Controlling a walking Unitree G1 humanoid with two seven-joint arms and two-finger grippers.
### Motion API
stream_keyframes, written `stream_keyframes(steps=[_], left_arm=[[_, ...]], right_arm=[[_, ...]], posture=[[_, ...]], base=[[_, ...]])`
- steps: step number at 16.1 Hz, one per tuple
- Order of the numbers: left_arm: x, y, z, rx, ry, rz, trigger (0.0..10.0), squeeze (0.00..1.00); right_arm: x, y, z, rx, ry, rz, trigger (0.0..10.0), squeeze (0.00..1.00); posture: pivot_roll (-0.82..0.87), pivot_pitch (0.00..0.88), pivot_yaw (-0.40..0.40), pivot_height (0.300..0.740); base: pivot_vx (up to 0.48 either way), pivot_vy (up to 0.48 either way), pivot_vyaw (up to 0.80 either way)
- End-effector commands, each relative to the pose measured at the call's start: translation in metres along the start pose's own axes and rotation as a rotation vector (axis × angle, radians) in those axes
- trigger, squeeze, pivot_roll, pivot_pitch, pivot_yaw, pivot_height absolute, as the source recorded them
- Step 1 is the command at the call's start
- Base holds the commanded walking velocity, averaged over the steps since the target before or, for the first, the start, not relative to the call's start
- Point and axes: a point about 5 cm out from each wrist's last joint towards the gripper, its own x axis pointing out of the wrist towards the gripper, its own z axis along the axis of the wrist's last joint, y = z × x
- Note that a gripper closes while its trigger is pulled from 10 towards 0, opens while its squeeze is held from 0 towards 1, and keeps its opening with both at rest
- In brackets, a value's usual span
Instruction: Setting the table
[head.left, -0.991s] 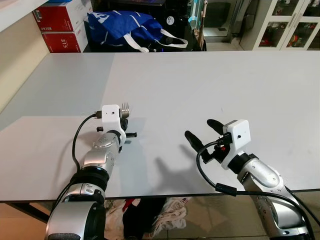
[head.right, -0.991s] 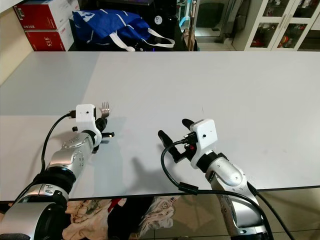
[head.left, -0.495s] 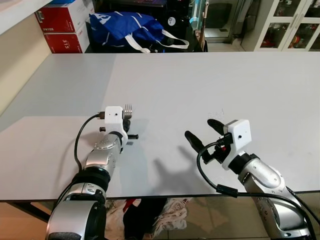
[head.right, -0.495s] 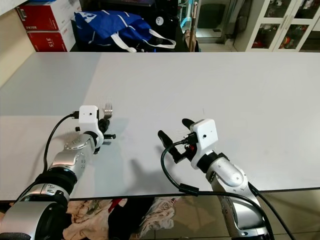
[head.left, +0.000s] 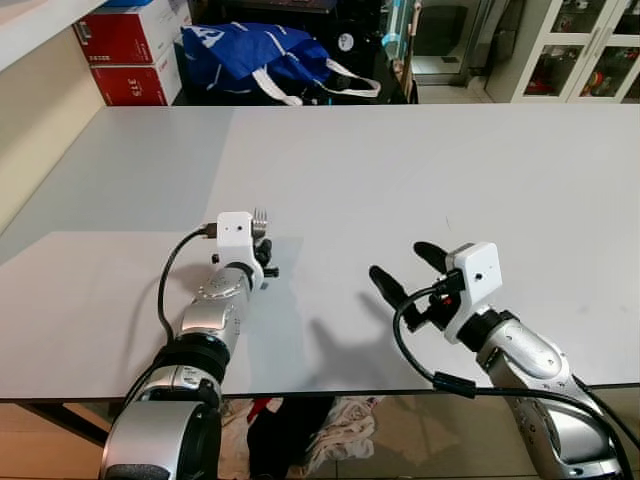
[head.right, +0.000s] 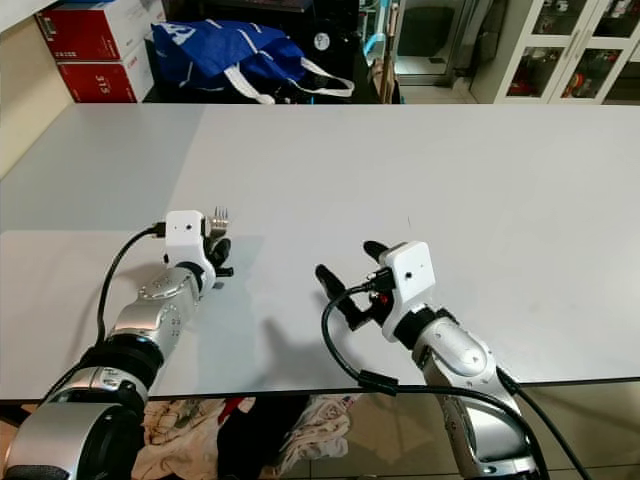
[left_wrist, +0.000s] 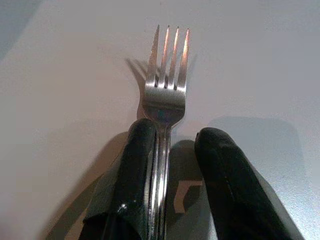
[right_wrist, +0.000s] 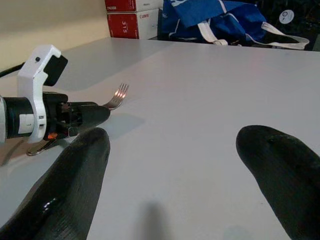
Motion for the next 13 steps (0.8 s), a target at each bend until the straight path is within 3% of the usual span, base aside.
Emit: stream_keyframes(steps=[1, 13], left_arm=[[-0.0048, 0.0001, -0.0350, -0.008, 0.153, 0.011, 10.0, 1.00], [-0.0084, 0.0010, -0.0384, -0.007, 0.163, 0.044, 10.0, 1.00]], right_arm=[[0.0003, -0.0004, -0.0011, -0.005, 0.008, 0.005, 10.0, 0.00], [0.0006, 0.0007, -0.0059, -0.010, 0.018, 0.013, 10.0, 0.00]], posture=[[-0.14, 0.014, 0.023, 0.740], [-0.13, 0.000, 0.020, 0.740]], base=[[0.000, 0.000, 0.00], [0.000, 0.000, 0.00]])
